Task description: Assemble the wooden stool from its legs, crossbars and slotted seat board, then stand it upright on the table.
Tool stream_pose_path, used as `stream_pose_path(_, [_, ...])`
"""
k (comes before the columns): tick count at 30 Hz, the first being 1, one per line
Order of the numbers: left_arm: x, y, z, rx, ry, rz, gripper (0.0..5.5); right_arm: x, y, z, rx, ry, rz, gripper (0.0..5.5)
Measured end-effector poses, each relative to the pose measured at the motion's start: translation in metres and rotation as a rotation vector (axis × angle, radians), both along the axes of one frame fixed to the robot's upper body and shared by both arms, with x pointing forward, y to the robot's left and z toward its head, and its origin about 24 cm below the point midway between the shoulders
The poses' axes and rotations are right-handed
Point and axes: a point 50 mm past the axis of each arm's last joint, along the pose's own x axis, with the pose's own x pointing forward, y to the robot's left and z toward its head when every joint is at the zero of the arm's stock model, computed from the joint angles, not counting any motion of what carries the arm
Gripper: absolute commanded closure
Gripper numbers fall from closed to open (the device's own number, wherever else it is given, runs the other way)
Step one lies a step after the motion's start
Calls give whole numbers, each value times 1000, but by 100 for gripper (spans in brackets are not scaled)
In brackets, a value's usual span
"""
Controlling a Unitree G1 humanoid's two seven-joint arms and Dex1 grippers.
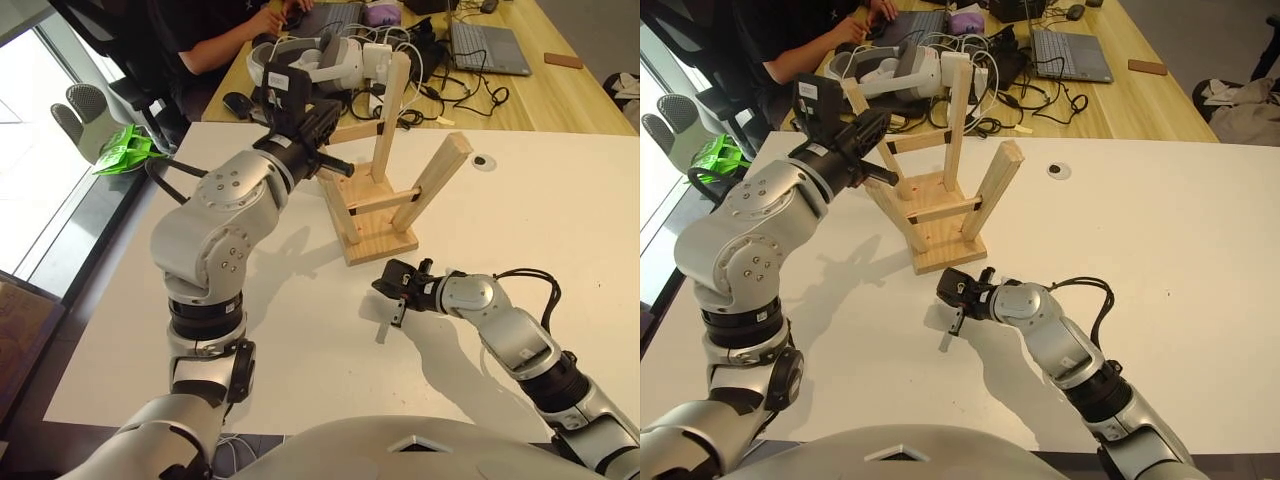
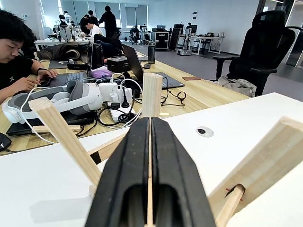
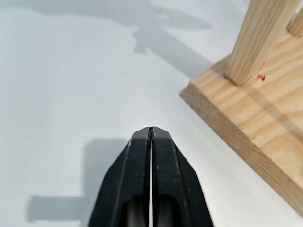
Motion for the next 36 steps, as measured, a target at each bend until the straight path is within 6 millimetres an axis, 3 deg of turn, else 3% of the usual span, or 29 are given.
stream_pose_path(5, [0,9,5,-51,-16,53,542,15,0,78,571,39,-48,550])
stream_pose_path(9, [-1,9,7,-56,-28,56,545,28,-4,110,778,9,-183,505])
stream_pose_path(14, [-1,11,8,-54,-38,72,545,42,-13,138,870,-86,-347,428])
stream_pose_path(18, [-5,13,10,-52,-58,92,545,43,-25,155,827,-215,-424,370])
stream_pose_path(24, [-13,18,6,-35,-74,153,545,30,-51,188,627,-616,-562,370])
stream_pose_path(27, [-18,16,2,-22,-74,162,545,26,-52,185,612,-622,-585,370])
stream_pose_path(32, [-20,14,-1,-22,-70,171,545,23,-77,110,578,-234,-905,370])
stream_pose_path(36, [-20,14,-1,-21,-71,168,545,19,-88,94,533,-194,-1012,370])
